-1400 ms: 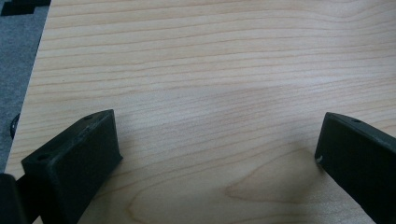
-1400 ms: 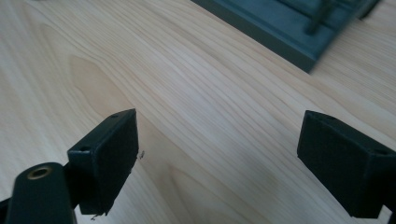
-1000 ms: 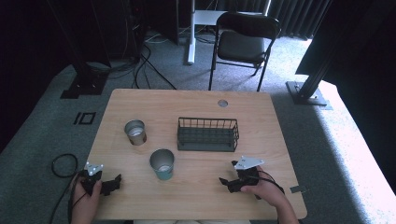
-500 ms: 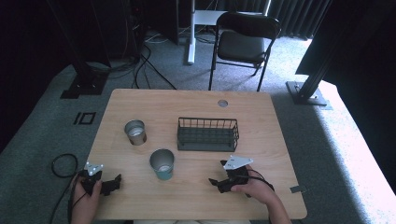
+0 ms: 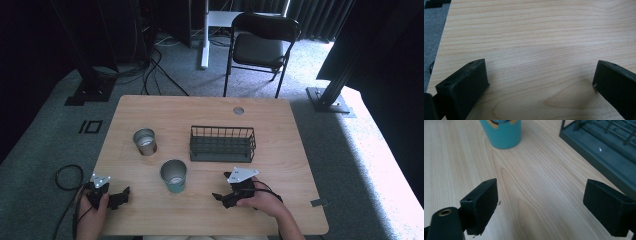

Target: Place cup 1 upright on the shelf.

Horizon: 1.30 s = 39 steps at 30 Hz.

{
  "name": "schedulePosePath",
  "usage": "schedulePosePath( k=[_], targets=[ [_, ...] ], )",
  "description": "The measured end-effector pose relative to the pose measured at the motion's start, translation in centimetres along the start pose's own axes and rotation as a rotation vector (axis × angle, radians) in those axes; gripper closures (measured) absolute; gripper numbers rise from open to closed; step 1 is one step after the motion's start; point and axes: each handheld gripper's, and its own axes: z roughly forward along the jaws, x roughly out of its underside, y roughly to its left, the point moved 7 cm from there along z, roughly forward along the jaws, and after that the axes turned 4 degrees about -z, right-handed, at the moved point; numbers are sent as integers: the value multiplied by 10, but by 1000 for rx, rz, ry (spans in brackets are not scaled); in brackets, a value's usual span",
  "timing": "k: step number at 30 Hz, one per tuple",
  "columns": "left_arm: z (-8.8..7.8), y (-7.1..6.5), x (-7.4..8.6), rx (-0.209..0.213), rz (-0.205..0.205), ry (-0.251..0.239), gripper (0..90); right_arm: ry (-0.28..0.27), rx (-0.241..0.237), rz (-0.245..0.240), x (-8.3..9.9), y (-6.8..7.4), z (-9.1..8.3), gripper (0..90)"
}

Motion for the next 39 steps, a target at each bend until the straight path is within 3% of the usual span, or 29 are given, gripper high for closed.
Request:
schedulePosePath(
  k=[11,30,39],
  targets=[
    [0,0,0,0,0,0,3,-32,-36,-20,-20,10,15,124],
    [0,0,0,0,0,-1,3,-80,-52,-37,-44,20,32,124],
    [0,0,0,0,0,0,3,-130,-67,-46,-60,27,42,124]
  ],
)
